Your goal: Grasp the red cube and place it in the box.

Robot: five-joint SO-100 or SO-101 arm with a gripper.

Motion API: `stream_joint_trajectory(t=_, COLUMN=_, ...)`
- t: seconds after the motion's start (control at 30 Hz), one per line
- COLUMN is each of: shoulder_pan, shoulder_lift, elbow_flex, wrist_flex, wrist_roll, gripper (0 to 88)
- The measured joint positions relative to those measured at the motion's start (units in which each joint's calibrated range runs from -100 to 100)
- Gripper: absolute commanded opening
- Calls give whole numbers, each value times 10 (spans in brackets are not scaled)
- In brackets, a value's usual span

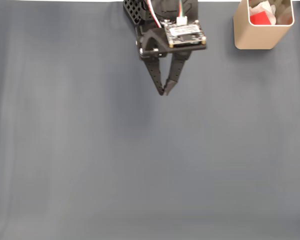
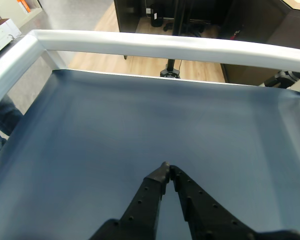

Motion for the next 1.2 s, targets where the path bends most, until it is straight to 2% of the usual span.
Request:
stream_joint_trajectory(t=0.4, shoulder_pan=15, shoulder_lift=-157, elbow_flex=237, wrist_flex=-52, wrist_roll=0, gripper=3)
stream_joint_trajectory(t=0.77, shoulder_pan=14, shoulder_lift=-230, elbow_flex=375, wrist_flex=-99, wrist_roll=0, gripper=1)
stream_joint_trajectory(t=0.97, shoulder_pan=14, shoulder_lift=-276, elbow_flex=410, wrist_flex=-88, wrist_roll=-1, gripper=1)
stream_joint_trajectory(t=1.2, shoulder_pan=4, shoulder_lift=-285, elbow_flex=413, wrist_flex=-9, wrist_roll=-22, gripper=1)
